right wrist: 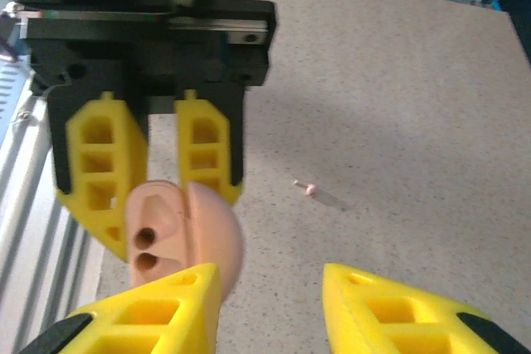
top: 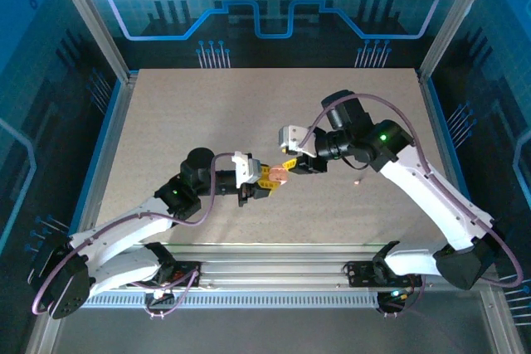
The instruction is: Insert the wireless bluetooth earbuds into the charging case
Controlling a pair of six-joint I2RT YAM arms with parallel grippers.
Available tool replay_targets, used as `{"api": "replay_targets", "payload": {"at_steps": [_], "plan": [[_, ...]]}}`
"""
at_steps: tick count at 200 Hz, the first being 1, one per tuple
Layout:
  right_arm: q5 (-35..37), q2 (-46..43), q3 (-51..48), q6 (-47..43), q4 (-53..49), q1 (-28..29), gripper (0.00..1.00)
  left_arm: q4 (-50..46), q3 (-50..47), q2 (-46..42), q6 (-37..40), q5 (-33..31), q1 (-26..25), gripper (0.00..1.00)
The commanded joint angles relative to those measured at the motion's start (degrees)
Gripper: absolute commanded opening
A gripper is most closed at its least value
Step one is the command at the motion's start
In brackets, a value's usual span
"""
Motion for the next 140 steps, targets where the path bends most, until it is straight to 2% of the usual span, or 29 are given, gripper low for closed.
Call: {"api": "replay_targets", "payload": {"at_steps": [1,46,68,94,140], "plan": [[0.5,-1.0,-1.1,1.5,1.3,-0.5,0.37,-0.1,1.6,-0.6,1.3,1.7,-0.4,0.16],[-0.3,-2.4,-1.8,3.2,2.2,-0.9,0.38,2.1,0.2,-0.9,-0.7,0.0,-0.2,0.16],[-0.4,-3.0,-2.0,6.8,3.6,-1.0,0.39,5.5,-2.1,-1.3,-3.1,-2.3,1.1,0.16],[0.4,-2.6,-2.3,14.6,5.3,-1.0,0.37,8.4,-4.8,-2.8,-8.6,-5.0,4.8,0.17],[5.0,1.9,-0.3,32.0,6.2,-0.7,0.36,2.0,-7.7,-9.5,-12.7,-12.0,9.3,0.17]]}}
